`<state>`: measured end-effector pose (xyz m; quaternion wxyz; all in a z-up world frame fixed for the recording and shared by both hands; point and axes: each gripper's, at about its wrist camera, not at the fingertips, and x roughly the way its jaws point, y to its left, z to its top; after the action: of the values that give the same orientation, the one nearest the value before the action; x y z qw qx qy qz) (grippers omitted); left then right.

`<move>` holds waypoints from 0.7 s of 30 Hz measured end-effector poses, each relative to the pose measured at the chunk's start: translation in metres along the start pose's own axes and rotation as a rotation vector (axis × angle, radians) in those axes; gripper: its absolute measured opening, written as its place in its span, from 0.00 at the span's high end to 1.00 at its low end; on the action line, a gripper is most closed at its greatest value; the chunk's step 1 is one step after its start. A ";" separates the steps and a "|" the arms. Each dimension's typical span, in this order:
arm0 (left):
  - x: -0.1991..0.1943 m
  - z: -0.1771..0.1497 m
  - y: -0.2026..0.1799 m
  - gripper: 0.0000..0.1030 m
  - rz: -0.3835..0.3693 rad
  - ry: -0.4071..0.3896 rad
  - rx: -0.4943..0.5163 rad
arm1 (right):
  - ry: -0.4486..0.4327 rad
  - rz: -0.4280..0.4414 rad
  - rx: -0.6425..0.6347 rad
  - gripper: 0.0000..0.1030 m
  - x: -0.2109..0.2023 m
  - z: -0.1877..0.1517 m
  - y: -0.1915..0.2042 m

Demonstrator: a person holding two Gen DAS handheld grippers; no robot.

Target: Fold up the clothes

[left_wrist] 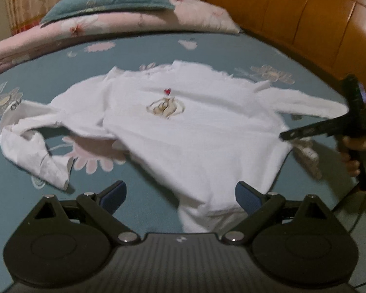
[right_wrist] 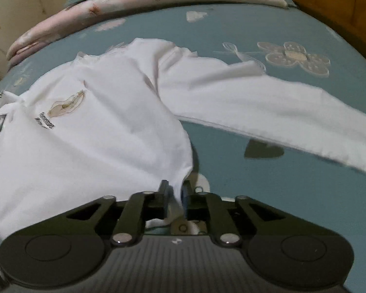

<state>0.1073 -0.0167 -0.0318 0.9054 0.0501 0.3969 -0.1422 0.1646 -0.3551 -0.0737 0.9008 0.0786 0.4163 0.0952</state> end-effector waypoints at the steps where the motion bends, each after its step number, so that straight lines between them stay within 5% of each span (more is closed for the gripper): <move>1: 0.001 -0.001 0.003 0.07 0.008 0.008 -0.002 | 0.004 -0.017 0.010 0.80 0.002 -0.002 -0.001; 5: 0.006 -0.004 0.013 0.07 0.028 0.044 -0.031 | 0.013 -0.052 0.024 0.72 0.004 -0.008 0.003; 15: 0.003 0.000 0.023 0.07 0.056 0.071 -0.051 | -0.035 0.197 -0.201 0.61 -0.045 -0.010 0.071; 21: -0.021 0.013 0.046 0.07 0.123 0.025 -0.069 | 0.023 0.393 -0.412 0.59 -0.038 -0.024 0.151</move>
<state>0.1166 0.0295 -0.0090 0.9086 0.0448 0.4091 -0.0716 0.1061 -0.2158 -0.0275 0.8572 -0.0283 0.3752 0.3515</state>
